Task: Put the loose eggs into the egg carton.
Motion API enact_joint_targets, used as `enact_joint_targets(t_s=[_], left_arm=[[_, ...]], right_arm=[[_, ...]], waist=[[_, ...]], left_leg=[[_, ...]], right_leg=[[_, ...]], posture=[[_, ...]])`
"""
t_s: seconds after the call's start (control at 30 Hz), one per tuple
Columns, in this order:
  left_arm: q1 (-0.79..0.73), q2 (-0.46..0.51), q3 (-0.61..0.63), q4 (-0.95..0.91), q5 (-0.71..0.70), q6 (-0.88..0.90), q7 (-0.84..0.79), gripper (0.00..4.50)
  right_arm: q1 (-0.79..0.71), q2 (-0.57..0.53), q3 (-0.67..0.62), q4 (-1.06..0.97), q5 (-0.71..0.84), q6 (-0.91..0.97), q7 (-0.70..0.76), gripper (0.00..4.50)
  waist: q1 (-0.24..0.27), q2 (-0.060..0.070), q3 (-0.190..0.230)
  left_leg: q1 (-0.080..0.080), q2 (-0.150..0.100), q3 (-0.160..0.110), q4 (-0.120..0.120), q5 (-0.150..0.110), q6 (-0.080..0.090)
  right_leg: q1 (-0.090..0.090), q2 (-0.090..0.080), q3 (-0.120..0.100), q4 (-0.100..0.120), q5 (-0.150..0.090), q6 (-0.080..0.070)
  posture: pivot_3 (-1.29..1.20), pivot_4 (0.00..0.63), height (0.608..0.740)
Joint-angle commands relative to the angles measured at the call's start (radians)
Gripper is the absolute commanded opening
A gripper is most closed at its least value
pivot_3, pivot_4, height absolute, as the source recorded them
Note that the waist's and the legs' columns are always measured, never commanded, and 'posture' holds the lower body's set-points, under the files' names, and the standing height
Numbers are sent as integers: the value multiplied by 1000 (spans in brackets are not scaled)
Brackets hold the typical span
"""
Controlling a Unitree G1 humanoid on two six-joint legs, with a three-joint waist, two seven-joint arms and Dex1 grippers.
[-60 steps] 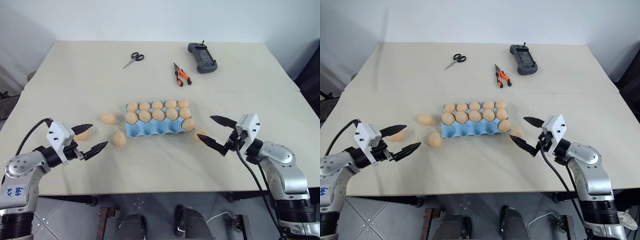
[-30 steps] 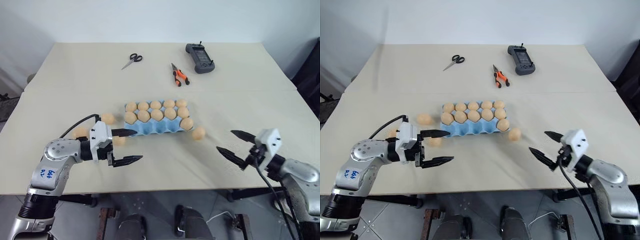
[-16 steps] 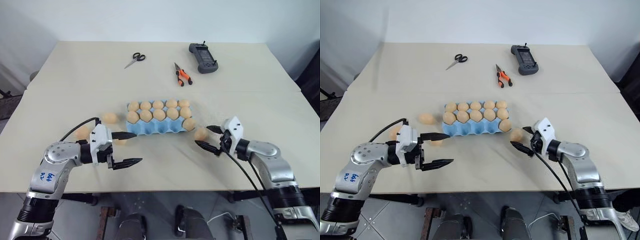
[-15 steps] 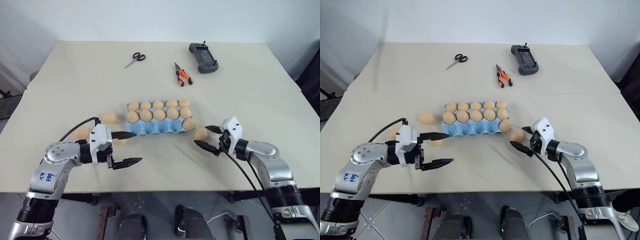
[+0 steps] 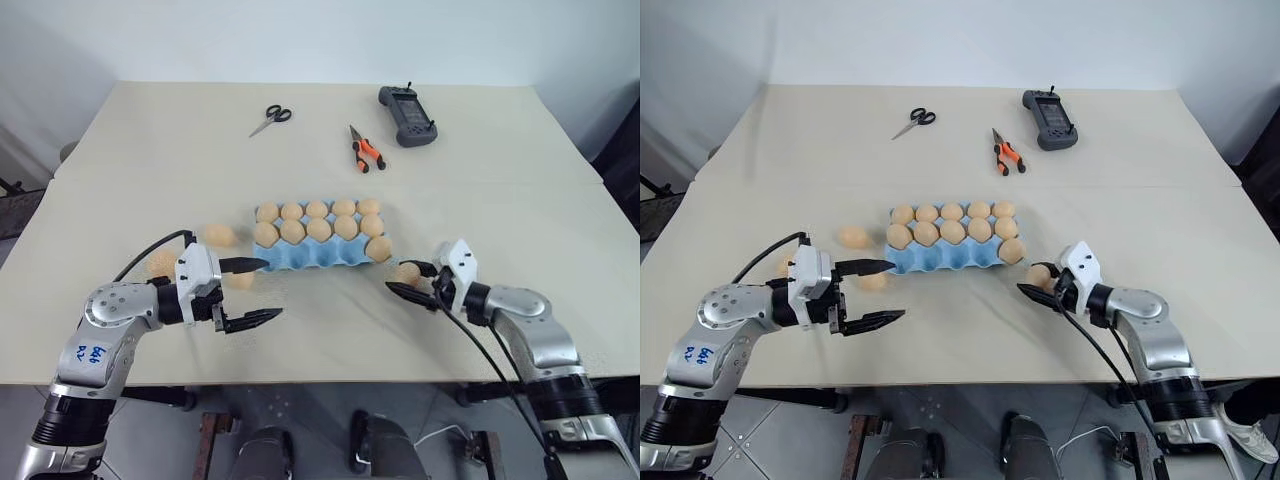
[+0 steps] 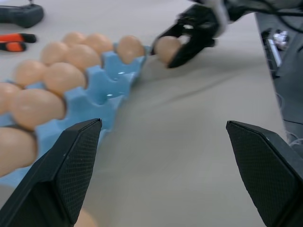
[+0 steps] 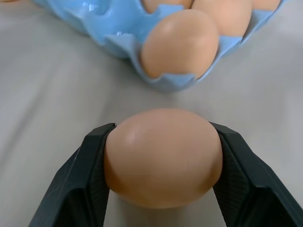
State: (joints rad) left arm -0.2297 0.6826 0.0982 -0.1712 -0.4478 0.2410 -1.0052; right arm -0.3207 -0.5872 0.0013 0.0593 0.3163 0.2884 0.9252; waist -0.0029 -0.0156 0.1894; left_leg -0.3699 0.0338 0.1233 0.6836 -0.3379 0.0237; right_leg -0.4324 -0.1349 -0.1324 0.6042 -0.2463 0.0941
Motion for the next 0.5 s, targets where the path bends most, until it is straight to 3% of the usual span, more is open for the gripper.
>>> enact_joint_targets(t_s=[0.03,0.2,0.5], left_arm=[[14,5,68,6,-24,-2,26,4500],[49,5,108,34,-8,-19,42,4500],[75,-9,108,19,-4,-23,68,4500]], right_arm=[[9,-51,-40,-192,94,106,33,2464],[-104,-12,13,-252,78,174,-42,2464],[-317,128,124,19,-58,89,-113,2464]], waist=[[-2,0,0],[-15,1,0],[-21,1,0]], left_leg=[[0,0,0,0,0,0],[1,2,1,0,-1,-1],[-2,1,0,0,0,-2]], right_leg=[[0,0,0,0,0,0],[0,1,0,1,0,-1],[-5,0,0,5,1,-2]], posture=[[0,150,740],[0,150,740],[0,150,740]])
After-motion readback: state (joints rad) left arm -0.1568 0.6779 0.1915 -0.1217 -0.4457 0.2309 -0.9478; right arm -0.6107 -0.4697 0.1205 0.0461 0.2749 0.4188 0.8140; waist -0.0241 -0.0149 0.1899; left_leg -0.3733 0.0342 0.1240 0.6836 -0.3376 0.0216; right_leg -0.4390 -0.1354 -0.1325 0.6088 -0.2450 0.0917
